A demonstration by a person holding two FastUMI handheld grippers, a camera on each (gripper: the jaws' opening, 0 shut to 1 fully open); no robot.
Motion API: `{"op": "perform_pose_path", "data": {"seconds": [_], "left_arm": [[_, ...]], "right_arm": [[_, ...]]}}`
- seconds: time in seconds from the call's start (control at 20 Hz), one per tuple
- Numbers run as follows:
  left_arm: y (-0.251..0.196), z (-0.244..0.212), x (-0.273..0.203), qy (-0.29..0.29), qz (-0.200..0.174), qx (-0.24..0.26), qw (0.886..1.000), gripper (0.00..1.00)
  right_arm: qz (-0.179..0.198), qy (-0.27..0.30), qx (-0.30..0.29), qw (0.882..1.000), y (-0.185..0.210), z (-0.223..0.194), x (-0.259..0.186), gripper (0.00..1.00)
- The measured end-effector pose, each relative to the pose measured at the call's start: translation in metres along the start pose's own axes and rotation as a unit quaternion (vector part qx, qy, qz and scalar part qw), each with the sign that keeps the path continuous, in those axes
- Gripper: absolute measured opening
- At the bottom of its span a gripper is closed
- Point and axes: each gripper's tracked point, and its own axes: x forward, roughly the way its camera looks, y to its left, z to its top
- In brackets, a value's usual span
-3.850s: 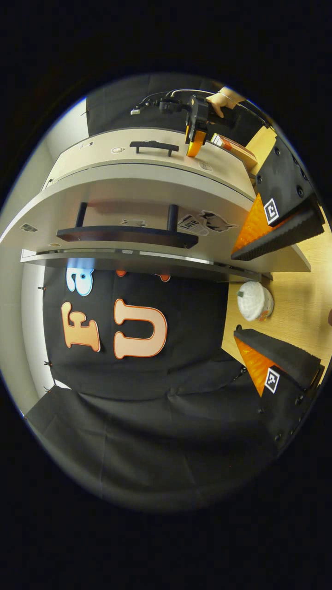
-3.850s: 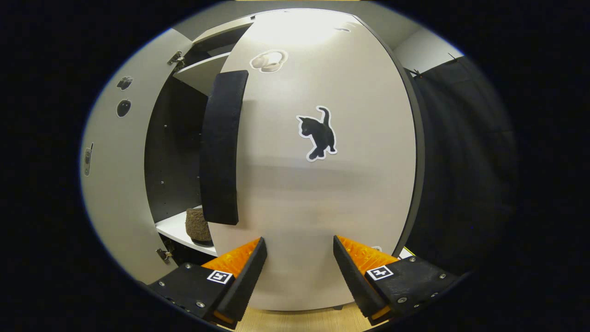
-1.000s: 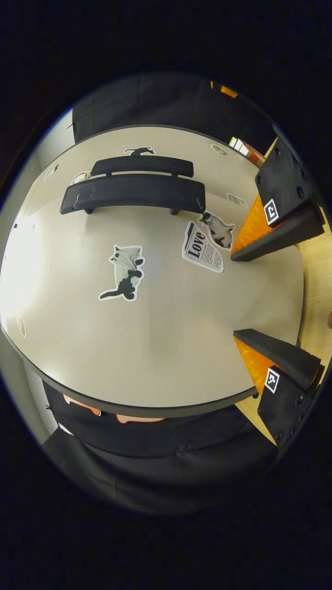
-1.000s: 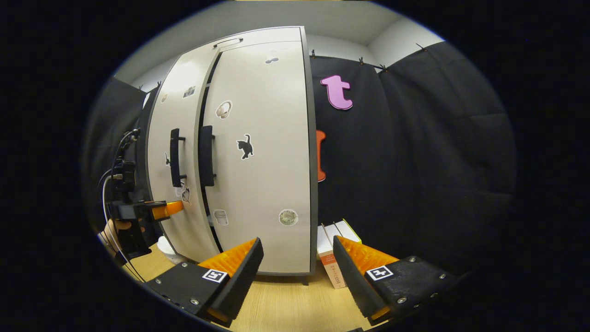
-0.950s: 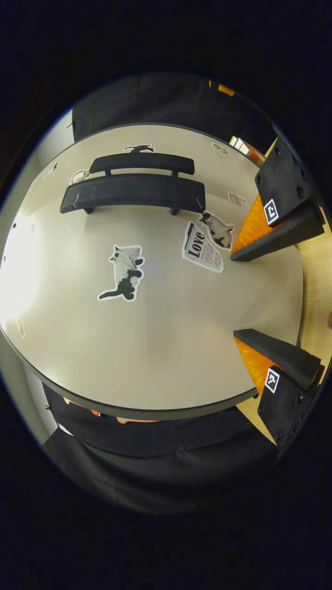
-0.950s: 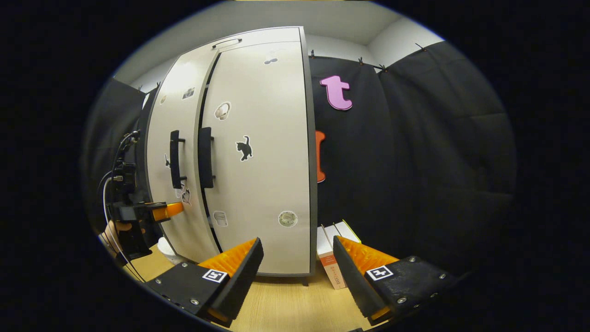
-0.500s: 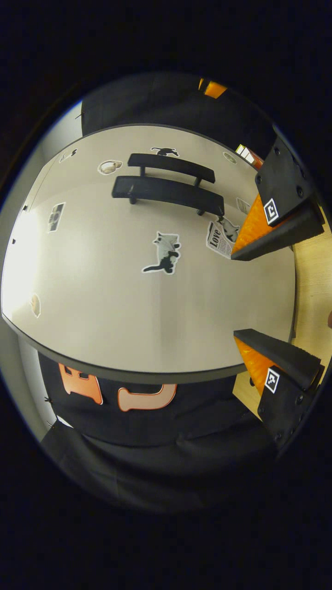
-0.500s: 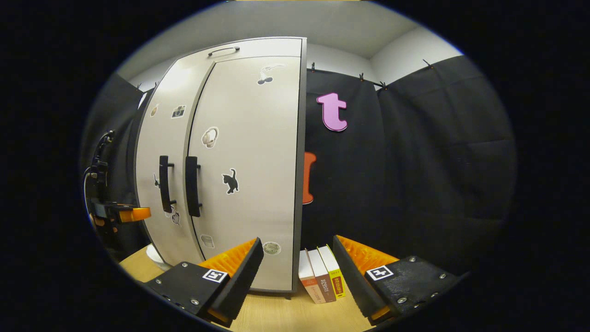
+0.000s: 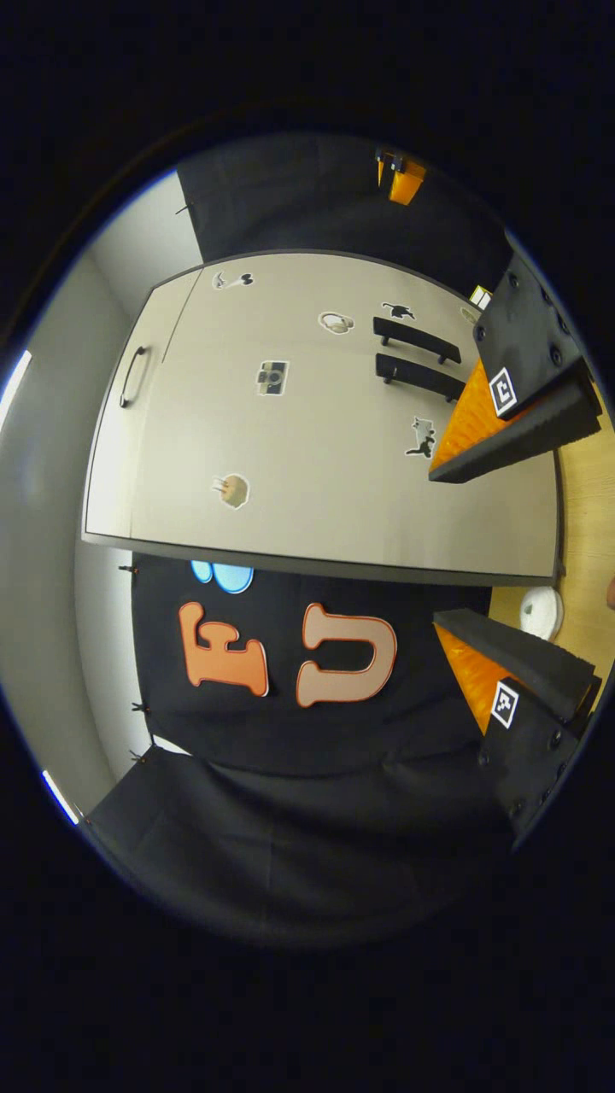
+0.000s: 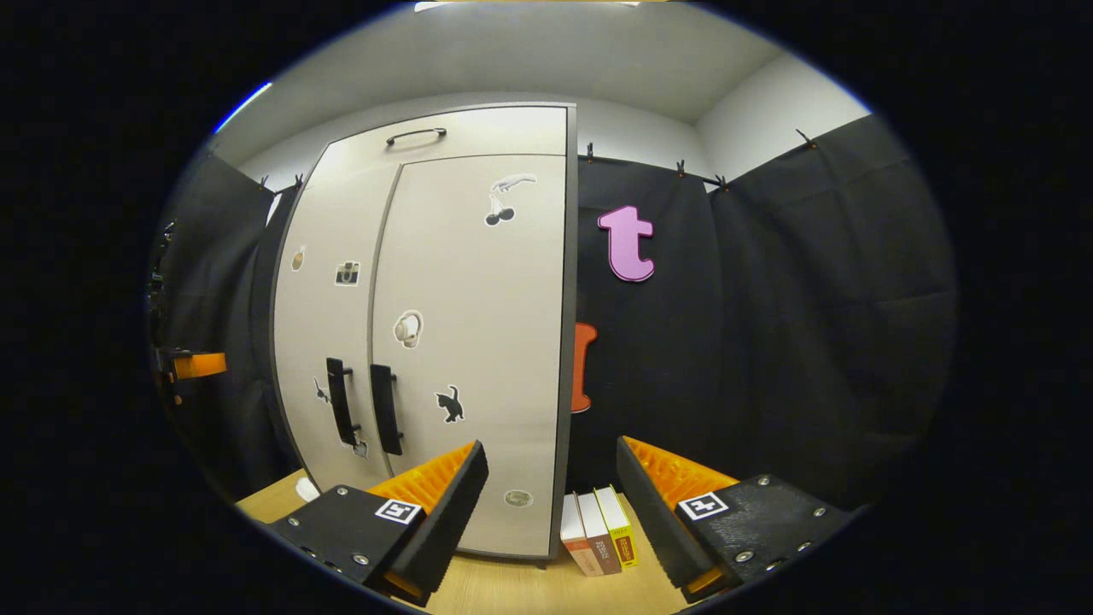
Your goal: Grab one shoe with the right hand and put it into the shoe cabinet, grab the other shoe with the left hand and put it into the shoe cabinet; then close the right door with the right hand and the left door with the left hand.
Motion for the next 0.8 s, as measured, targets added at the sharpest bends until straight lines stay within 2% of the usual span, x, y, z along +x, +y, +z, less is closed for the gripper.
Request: {"op": "perform_pose_path", "data": {"seconds": [0.15, 0.2, 0.25, 0.4, 0.8], "left_arm": [[0.032, 0.02, -0.023, -0.011, 0.019, 0.0, 1.0, 0.96], [0.042, 0.025, -0.029, -0.017, 0.025, 0.0, 1.0, 0.96], [0.053, 0.031, -0.037, -0.023, 0.033, 0.001, 0.999, 0.96], [0.082, 0.039, -0.056, -0.031, 0.052, 0.0, 0.998, 0.96], [0.117, 0.043, -0.092, -0.031, 0.052, 0.005, 0.998, 0.96]], "right_arm": [[0.004, -0.012, -0.007, 1.0, 0.004, 0.023, -0.014, 0.94], [0.0, -0.02, -0.016, 1.0, 0.004, 0.031, -0.018, 0.97], [-0.003, -0.026, -0.023, 0.999, 0.004, 0.037, -0.022, 0.94], [0.001, -0.032, -0.018, 0.999, 0.013, 0.049, -0.036, 0.93], [-0.006, -0.036, -0.017, 0.999, 0.027, 0.055, -0.069, 0.93]]}}
